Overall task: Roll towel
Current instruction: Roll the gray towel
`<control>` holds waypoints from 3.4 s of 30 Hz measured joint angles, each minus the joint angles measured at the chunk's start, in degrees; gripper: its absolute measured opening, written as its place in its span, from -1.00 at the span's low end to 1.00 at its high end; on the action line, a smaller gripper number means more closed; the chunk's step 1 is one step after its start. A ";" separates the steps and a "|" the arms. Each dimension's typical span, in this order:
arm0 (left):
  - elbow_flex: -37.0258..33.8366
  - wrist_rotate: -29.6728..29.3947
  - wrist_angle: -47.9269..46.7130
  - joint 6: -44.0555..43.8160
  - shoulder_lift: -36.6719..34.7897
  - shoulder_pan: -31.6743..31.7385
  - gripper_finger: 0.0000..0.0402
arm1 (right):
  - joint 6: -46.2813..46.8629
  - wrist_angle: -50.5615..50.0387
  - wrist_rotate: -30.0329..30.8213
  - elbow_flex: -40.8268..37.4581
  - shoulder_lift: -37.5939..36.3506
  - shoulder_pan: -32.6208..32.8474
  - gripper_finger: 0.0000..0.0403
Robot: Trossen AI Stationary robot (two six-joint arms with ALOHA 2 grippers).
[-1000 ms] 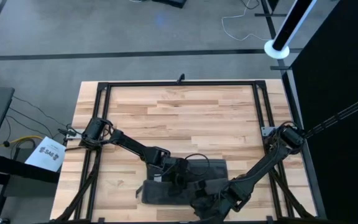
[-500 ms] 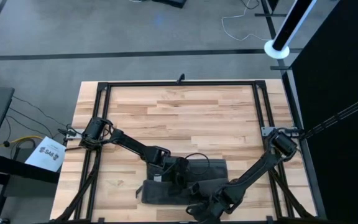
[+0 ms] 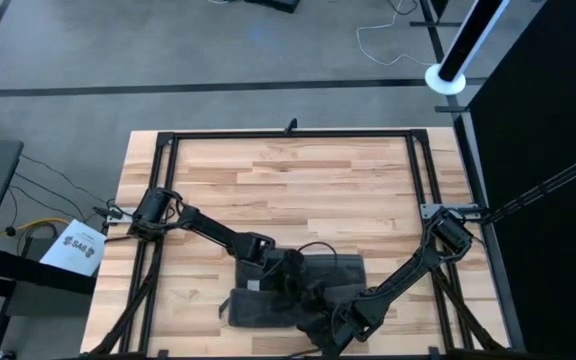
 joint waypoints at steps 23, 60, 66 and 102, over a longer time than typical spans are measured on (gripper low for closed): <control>0.02 -12.64 -34.95 19.13 -24.84 -18.95 -0.67 | 19.50 -3.14 -0.40 0.00 -0.26 0.39 -0.85; 0.87 -40.91 -38.01 -2.05 -2.67 -27.27 -0.10 | 19.46 -2.80 -5.43 0.31 -0.34 -1.29 -0.85; 3.82 -36.23 -42.04 -4.30 -4.89 -27.21 -0.91 | 19.22 -1.84 -8.25 0.28 -2.17 -0.79 -0.85; 3.50 -1.79 -40.97 3.36 -11.65 -12.01 -0.92 | 29.40 19.03 -49.12 -14.29 -10.98 -9.25 -0.85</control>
